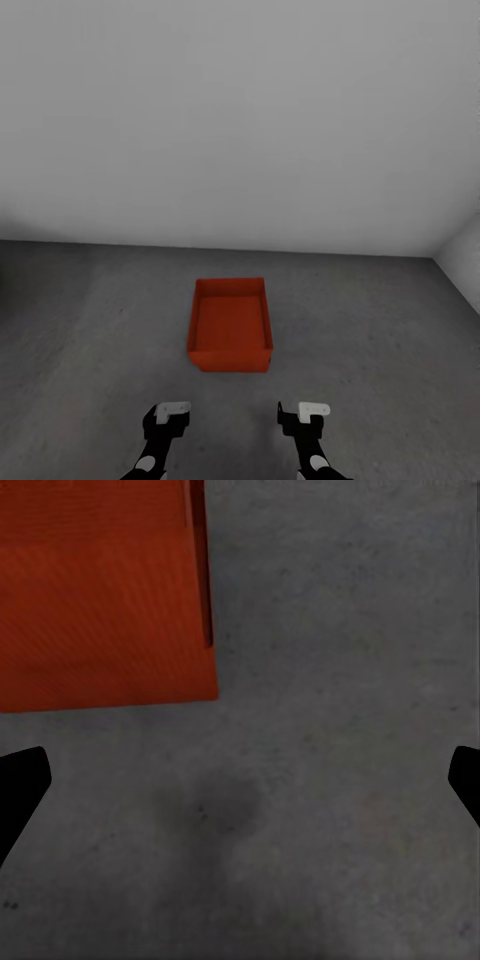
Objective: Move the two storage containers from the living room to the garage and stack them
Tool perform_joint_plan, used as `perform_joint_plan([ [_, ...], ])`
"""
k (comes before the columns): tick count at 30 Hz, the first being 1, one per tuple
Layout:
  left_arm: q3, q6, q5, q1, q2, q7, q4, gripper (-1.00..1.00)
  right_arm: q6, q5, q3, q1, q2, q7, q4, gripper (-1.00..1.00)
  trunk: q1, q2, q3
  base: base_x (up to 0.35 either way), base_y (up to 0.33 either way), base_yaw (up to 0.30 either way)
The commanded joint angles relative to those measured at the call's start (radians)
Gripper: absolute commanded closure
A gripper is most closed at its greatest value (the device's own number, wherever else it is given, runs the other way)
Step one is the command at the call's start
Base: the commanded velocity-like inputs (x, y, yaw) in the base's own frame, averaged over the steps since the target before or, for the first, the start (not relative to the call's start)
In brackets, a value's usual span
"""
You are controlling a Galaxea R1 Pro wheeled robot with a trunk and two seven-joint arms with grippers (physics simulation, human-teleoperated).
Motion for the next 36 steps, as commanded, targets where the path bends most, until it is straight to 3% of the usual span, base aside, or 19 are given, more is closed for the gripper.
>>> perform_joint_plan([
  [1,-0.008,-0.003,0.001,0.000,0.000,0.008,0.001,-1.00,-0.003,-0.006,0.008,-0.001,0.000,-0.006,0.001,-1.00,0.000,-0.001,0.001,0.000,0.000,-0.068],
  [17,-0.006,0.006,0.006,-0.001,0.001,0.007,-0.008,-1.00,-0.001,-0.005,0.008,-0.001,-0.001,-0.006,0.002,-1.00,0.000,-0.001,0.025,0.000,0.000,-0.072],
  [22,-0.006,0.008,0.058,-0.001,0.002,0.006,-0.008,-1.00,-0.001,-0.005,0.008,-0.001,-0.001,-0.006,0.001,-1.00,0.000,-0.001,0.032,0.000,0.000,-0.077],
  [26,-0.006,0.009,0.078,0.000,0.013,0.005,-0.007,-1.00,0.000,-0.005,0.008,-0.001,-0.002,-0.007,0.002,-1.00,0.000,-0.001,0.038,0.000,0.000,-0.080],
  [33,-0.006,0.010,0.083,0.000,0.040,0.003,-0.007,-1.00,0.003,-0.003,0.010,-0.001,-0.003,-0.015,0.001,-1.00,0.000,-0.001,0.046,0.000,0.000,-0.078],
  [36,-0.006,0.009,0.083,0.000,0.050,0.002,-0.007,-1.00,0.001,0.004,0.015,-0.002,-0.018,-0.011,0.001,-1.00,0.000,-0.001,0.047,0.000,0.000,-0.020],
])
